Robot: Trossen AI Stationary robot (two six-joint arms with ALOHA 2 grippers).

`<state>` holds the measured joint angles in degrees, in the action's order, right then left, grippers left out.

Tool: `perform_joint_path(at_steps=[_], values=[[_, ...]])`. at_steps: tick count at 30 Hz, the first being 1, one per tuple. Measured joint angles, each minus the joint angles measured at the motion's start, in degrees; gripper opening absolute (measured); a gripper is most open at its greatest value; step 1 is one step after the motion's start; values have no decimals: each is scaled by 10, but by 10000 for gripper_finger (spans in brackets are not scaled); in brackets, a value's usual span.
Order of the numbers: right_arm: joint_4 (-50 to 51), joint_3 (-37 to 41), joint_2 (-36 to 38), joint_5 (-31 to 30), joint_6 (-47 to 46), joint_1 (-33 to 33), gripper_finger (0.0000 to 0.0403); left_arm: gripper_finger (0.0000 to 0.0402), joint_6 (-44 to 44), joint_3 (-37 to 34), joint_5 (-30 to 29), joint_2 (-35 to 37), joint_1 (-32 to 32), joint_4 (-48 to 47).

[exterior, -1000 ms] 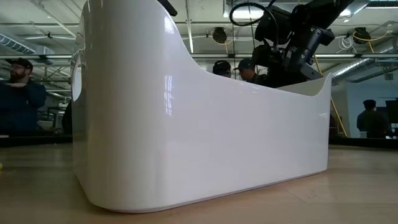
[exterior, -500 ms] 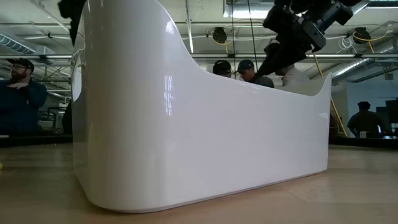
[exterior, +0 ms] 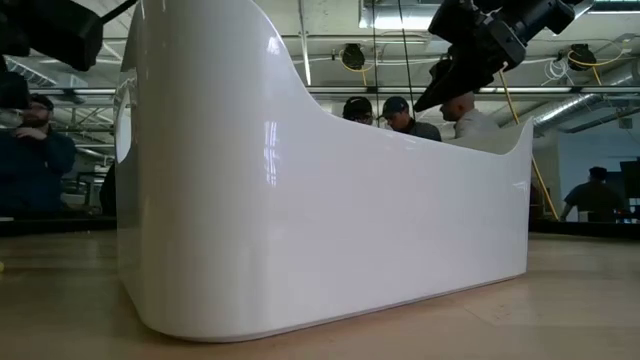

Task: Nest measuring cups in basket
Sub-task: Stack the yellow measuring cup on top of the blue measuring cup

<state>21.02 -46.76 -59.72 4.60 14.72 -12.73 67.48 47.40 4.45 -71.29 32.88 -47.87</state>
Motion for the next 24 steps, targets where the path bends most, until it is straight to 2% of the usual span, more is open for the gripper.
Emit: perform_joint_path(at_steps=[5,10,15,24], values=[[-1,0,0,0,-5,0,206,157,64,-13,3,-24,49,15],[-2,0,0,-2,-6,0,206,157,74,-13,16,-78,79,72],[-2,0,0,-3,-6,0,206,157,79,-13,39,-121,87,91],[0,0,0,-3,-11,0,206,157,70,-13,58,-154,90,94]])
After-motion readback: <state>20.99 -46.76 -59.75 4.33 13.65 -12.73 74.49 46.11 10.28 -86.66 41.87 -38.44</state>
